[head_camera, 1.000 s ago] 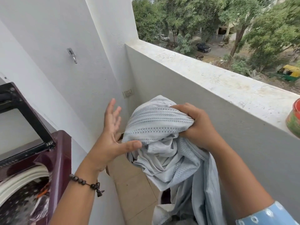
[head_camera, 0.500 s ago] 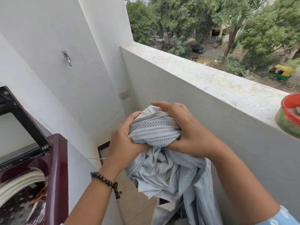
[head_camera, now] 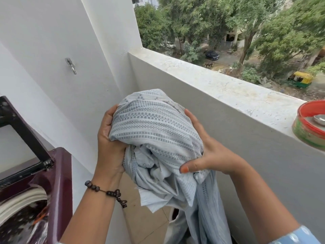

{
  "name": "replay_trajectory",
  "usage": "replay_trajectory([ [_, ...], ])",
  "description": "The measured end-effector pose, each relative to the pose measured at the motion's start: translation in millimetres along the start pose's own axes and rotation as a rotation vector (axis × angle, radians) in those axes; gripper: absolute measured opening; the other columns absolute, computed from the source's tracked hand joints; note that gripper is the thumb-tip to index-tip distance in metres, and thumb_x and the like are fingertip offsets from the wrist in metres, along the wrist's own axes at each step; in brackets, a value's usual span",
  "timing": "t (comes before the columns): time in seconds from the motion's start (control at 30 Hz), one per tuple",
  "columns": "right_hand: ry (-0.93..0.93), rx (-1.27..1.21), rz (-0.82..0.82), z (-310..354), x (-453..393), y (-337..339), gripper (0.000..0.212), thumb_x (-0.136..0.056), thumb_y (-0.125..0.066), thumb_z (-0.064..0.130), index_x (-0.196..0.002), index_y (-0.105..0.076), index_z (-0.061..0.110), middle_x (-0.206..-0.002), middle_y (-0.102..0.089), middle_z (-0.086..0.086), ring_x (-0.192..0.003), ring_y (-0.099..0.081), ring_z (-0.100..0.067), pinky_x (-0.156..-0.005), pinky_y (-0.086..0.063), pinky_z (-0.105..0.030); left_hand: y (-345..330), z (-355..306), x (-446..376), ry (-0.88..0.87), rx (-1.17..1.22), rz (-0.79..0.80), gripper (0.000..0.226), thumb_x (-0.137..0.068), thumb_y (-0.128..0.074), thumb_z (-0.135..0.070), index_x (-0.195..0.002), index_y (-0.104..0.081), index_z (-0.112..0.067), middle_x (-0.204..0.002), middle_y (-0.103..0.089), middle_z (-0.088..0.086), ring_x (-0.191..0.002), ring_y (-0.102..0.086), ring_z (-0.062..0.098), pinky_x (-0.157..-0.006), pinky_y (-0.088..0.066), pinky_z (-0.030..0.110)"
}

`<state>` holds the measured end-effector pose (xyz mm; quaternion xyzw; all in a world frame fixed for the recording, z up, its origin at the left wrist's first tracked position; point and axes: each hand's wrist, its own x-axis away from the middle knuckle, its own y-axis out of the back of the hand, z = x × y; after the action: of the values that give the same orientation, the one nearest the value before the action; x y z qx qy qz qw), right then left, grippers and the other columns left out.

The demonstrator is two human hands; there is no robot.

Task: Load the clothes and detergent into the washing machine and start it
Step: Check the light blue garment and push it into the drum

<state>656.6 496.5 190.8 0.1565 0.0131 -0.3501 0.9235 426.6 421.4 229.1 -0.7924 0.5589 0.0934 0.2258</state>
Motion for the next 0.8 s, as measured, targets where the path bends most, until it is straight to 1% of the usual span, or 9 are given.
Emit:
replay_trajectory([
  [0.13,0.003,-0.056,-0.046,-0.5,-2.6,-1.2,0.108,-0.063,-0.092,0.012,-0.148,-0.03,0.034,-0.142,-0.051,0.014,-0.131,-0.05,-0.007,-0.109,-0.042,-0.038,0.5,3.6,4.3,0.053,0.018,0.007,0.081,-0.046,-0.096,-0.046,-0.114,-0.059,-0.02,-0.103,-0.072,-0.01,-0.095,-0.067,0.009,-0.08,-0.056,0.025],
  [0.2,-0.003,-0.071,-0.062,-2.1,-2.1,-3.3,0.085,-0.063,-0.089,0.001,-0.136,-0.05,0.021,-0.129,-0.064,0.004,-0.12,-0.061,-0.012,-0.099,-0.051,-0.037,5.5,4.9,7.0,0.055,-0.005,0.041,0.077,-0.047,-0.096,-0.045,-0.112,-0.062,-0.023,-0.103,-0.072,-0.009,-0.094,-0.067,0.009,-0.079,-0.057,0.026],
  [0.3,0.015,-0.08,-0.107,-6.0,-2.4,-4.0,0.058,-0.064,-0.086,-0.006,-0.117,-0.066,0.008,-0.114,-0.073,-0.002,-0.106,-0.069,-0.017,-0.089,-0.056,-0.033,14.2,4.2,7.5,0.058,-0.071,0.09,0.067,-0.047,-0.096,-0.044,-0.107,-0.068,-0.031,-0.104,-0.072,-0.009,-0.096,-0.067,0.009,-0.08,-0.058,0.027],
  [0.4,0.047,-0.068,-0.149,-7.8,-5.3,0.9,0.047,-0.066,-0.084,-0.009,-0.109,-0.071,0.005,-0.108,-0.075,-0.001,-0.102,-0.071,-0.016,-0.087,-0.056,-0.03,21.3,1.7,5.0,0.113,-0.207,0.158,0.073,-0.05,-0.093,-0.03,-0.116,-0.062,-0.029,-0.108,-0.072,-0.009,-0.099,-0.068,0.009,-0.079,-0.057,0.025],
  [0.47,0.049,-0.06,-0.136,-5.5,-7.4,7.7,0.043,-0.067,-0.083,-0.01,-0.106,-0.072,0.004,-0.106,-0.076,-0.002,-0.101,-0.071,-0.017,-0.087,-0.057,-0.031,28.3,-1.4,3.5,0.225,-0.287,0.264,0.093,-0.047,-0.096,-0.035,-0.129,-0.052,-0.028,-0.117,-0.069,-0.01,-0.107,-0.066,0.01,-0.08,-0.056,0.023],
  [0.57,0.049,0.014,-0.077,3.0,-11.4,19.1,0.04,-0.067,-0.085,-0.001,-0.104,-0.073,0.008,-0.104,-0.076,-0.001,-0.1,-0.071,-0.018,-0.088,-0.057,-0.035,45.2,-15.4,1.7,0.445,-0.431,0.478,0.129,-0.04,-0.098,-0.044,-0.147,-0.025,-0.049,-0.143,-0.05,-0.022,-0.129,-0.052,0.004,-0.094,-0.054,0.03],
  [0.63,0.035,0.166,-0.043,10.6,-14.7,23.5,0.039,-0.065,-0.087,0.013,-0.101,-0.072,0.015,-0.1,-0.076,0.003,-0.096,-0.071,-0.013,-0.085,-0.057,-0.038,49.1,-27.7,0.2,0.521,-0.58,0.605,0.137,-0.039,-0.097,-0.049,-0.141,-0.008,-0.069,-0.154,-0.027,-0.031,-0.14,-0.032,-0.007,-0.112,-0.038,0.034],
  [0.73,0.016,0.408,0.003,22.5,-21.8,19.7,0.035,-0.06,-0.088,0.019,-0.089,-0.069,0.022,-0.087,-0.073,0.009,-0.082,-0.069,-0.005,-0.071,-0.056,-0.036,35.6,-30.9,-4.8,0.533,-0.812,0.723,0.144,-0.04,-0.095,-0.054,-0.136,0.012,-0.073,-0.154,-0.006,-0.037,-0.136,-0.011,-0.026,-0.116,-0.018,0.017],
  [0.8,0.053,0.485,0.064,32.0,-26.5,11.4,0.031,-0.059,-0.087,0.019,-0.084,-0.069,0.022,-0.081,-0.072,0.008,-0.076,-0.068,-0.006,-0.067,-0.055,-0.034,19.5,-22.9,-8.4,0.524,-0.912,0.824,0.148,-0.042,-0.094,-0.055,-0.135,0.02,-0.07,-0.157,-0.005,-0.033,-0.144,-0.008,-0.013,-0.122,-0.018,0.027],
])
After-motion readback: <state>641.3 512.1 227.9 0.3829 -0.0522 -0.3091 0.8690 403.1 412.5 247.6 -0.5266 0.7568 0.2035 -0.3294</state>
